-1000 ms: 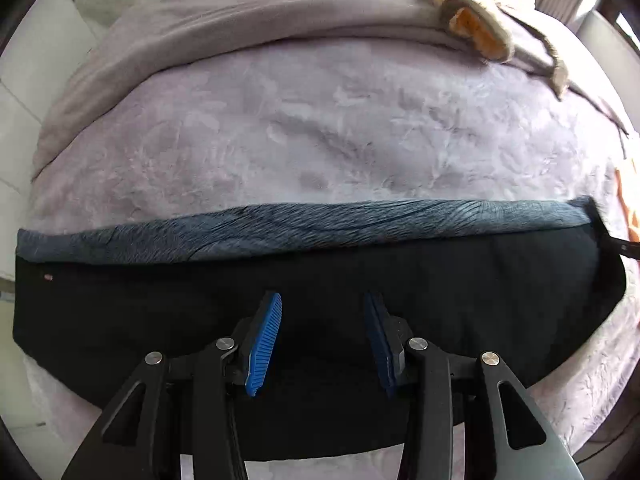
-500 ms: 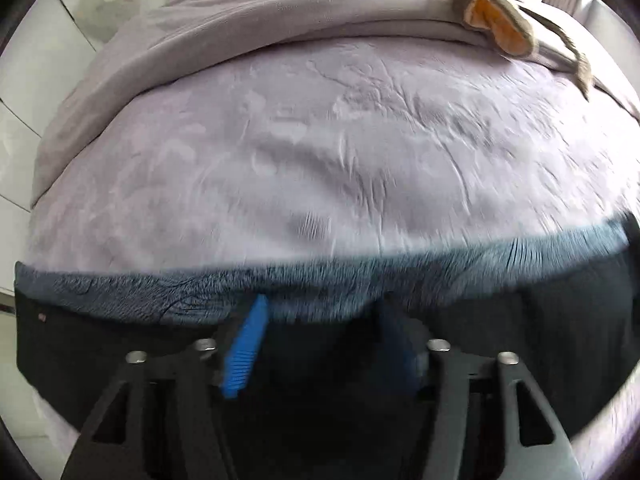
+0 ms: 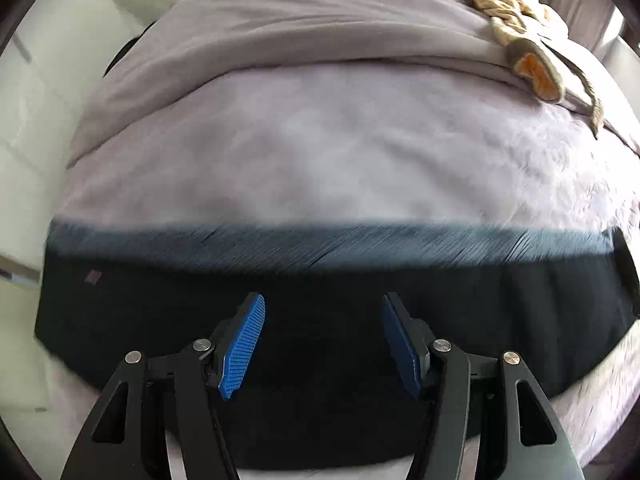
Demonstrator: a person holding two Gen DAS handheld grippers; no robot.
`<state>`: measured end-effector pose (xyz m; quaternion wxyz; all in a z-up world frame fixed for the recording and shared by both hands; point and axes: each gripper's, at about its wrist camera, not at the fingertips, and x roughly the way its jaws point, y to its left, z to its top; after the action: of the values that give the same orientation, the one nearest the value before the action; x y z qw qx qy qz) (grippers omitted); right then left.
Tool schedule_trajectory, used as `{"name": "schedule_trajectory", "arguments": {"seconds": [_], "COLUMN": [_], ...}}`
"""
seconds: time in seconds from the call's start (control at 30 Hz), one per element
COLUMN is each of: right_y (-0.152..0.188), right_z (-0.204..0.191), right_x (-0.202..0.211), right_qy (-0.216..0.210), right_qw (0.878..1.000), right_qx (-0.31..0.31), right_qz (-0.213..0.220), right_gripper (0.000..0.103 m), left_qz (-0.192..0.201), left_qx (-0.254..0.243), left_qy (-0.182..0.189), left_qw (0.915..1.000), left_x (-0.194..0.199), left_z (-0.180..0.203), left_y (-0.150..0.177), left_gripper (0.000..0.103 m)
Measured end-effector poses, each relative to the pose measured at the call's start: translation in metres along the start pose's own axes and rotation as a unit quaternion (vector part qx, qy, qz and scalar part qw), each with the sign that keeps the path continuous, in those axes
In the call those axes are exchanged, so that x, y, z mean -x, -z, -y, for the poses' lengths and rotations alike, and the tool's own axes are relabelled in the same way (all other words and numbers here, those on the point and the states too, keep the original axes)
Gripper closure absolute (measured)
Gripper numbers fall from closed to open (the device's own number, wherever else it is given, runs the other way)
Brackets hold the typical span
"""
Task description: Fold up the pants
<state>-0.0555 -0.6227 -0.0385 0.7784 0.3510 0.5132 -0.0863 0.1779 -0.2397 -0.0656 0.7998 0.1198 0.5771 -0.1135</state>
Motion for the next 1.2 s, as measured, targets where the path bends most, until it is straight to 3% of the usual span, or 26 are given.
{"name": "schedule_trajectory", "arguments": {"seconds": [0.17,0.3,0.43,0.47,0.5,0.57,0.7,0.73,0.77,0.8,0.87,0.93,1.0,1.07,1.13,1.2], "right_y": [0.056,0.112,0.151,0.156,0.162,0.173,0.177,0.172,0.169,0.162,0.151,0.152,0.164,0.175,0.179,0.174], "right_z": [-0.076,-0.155,-0.214,-0.219,-0.227,-0.232,-0.234,-0.237,-0.241,-0.245,-0.258,-0.269,-0.264,-0.246,-0.235,-0.244], "right_x": [-0.032,-0.101,-0.171,-0.179,-0.191,-0.205,-0.208,-0.208,-0.200,-0.195,-0.178,-0.170,-0.184,-0.198,-0.196,-0.176], "right_qy": [-0.107,-0.214,-0.244,-0.246,-0.236,-0.221,-0.217,-0.216,-0.214,-0.204,-0.215,-0.194,-0.144,-0.106,-0.110,-0.114], "right_qw": [0.993,0.968,0.956,0.955,0.957,0.960,0.961,0.963,0.964,0.968,0.970,0.977,0.983,0.984,0.978,0.977], "right_qx": [0.000,-0.031,-0.058,-0.064,-0.069,-0.078,-0.099,-0.096,-0.092,-0.084,-0.059,-0.019,0.008,-0.014,-0.042,0.002], "right_qz": [-0.050,-0.125,-0.153,-0.153,-0.152,-0.154,-0.138,-0.132,-0.127,-0.120,-0.097,-0.090,-0.114,-0.144,-0.175,-0.181], "right_gripper": [0.053,0.053,0.053,0.053,0.053,0.053,0.057,0.063,0.086,0.092,0.093,0.093,0.093,0.093,0.084,0.083], "left_qz": [-0.014,-0.010,-0.009,-0.015,-0.024,-0.015,-0.009,-0.007,-0.006,-0.005,-0.001,0.002,0.002,-0.007,0.002,0.034], "left_qx": [0.036,0.046,0.061,0.064,0.069,0.077,0.065,0.061,0.059,0.059,0.060,0.059,0.059,0.054,0.053,0.056], "left_qy": [-0.021,-0.065,-0.105,-0.110,-0.100,-0.089,-0.070,-0.069,-0.065,-0.062,-0.054,-0.048,-0.046,-0.051,-0.042,-0.027], "left_qw": [0.9990,0.9967,0.9925,0.9918,0.9923,0.9929,0.9954,0.9958,0.9961,0.9963,0.9967,0.9971,0.9972,0.9972,0.9977,0.9975], "left_x": [0.008,0.000,-0.025,-0.036,-0.048,-0.054,-0.055,-0.055,-0.055,-0.056,-0.055,-0.060,-0.063,-0.056,-0.044,-0.025], "left_z": [-0.088,-0.166,-0.238,-0.251,-0.265,-0.280,-0.286,-0.286,-0.287,-0.289,-0.290,-0.290,-0.289,-0.288,-0.291,-0.295], "left_y": [0.031,0.036,0.037,0.040,0.043,0.049,0.052,0.053,0.053,0.053,0.055,0.053,0.051,0.046,0.038,0.029], "left_gripper": [0.041,0.041,0.041,0.040,0.028,0.016,0.016,0.016,0.016,0.016,0.016,0.015,0.015,0.015,0.015,0.015]}}
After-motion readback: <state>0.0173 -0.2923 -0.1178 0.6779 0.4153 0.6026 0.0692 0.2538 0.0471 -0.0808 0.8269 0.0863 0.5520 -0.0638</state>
